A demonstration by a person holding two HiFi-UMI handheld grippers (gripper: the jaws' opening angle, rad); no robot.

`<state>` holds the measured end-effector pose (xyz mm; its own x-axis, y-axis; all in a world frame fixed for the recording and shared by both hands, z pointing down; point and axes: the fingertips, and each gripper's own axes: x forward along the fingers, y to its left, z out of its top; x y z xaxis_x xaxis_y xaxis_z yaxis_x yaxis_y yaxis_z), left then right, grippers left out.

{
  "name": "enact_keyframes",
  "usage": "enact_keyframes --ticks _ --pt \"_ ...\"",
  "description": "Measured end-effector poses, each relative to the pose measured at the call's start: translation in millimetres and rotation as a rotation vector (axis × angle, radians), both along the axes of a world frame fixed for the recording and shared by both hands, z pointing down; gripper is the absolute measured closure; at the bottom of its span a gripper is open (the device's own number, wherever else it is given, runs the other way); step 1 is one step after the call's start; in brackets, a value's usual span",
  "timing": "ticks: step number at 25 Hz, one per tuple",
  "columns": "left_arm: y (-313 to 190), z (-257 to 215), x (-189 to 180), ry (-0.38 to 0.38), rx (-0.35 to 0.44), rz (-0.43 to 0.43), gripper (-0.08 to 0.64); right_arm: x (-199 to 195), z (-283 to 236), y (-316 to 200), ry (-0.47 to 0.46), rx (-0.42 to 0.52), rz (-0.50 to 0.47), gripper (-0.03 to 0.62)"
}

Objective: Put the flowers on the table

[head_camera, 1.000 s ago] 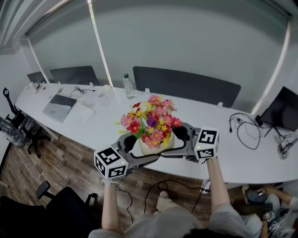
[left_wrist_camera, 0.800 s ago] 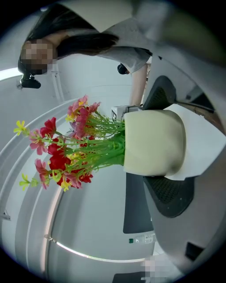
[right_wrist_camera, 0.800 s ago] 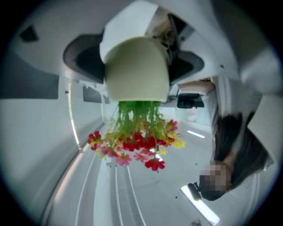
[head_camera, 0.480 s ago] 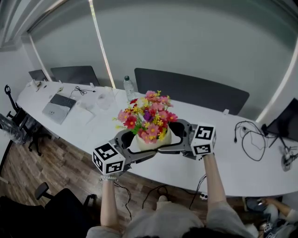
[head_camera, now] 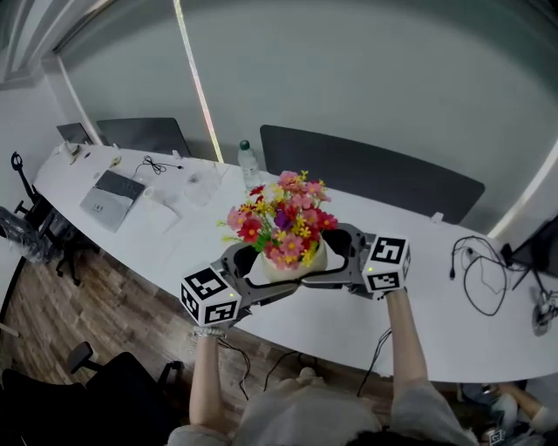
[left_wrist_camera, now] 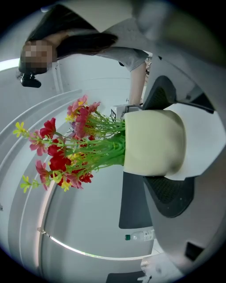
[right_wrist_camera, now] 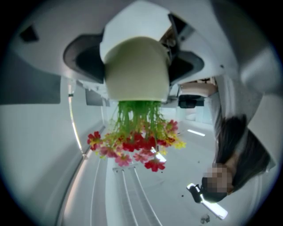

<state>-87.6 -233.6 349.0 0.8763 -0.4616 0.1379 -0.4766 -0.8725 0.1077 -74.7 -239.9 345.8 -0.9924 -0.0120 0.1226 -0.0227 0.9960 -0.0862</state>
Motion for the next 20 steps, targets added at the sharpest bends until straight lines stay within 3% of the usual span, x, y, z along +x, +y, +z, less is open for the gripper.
enact_keyframes --ticks 20 --pt "-58 49 -11 -0.055 -0.044 0.022 0.103 -12 52 -58 0.040 -0.061 0.025 0.140"
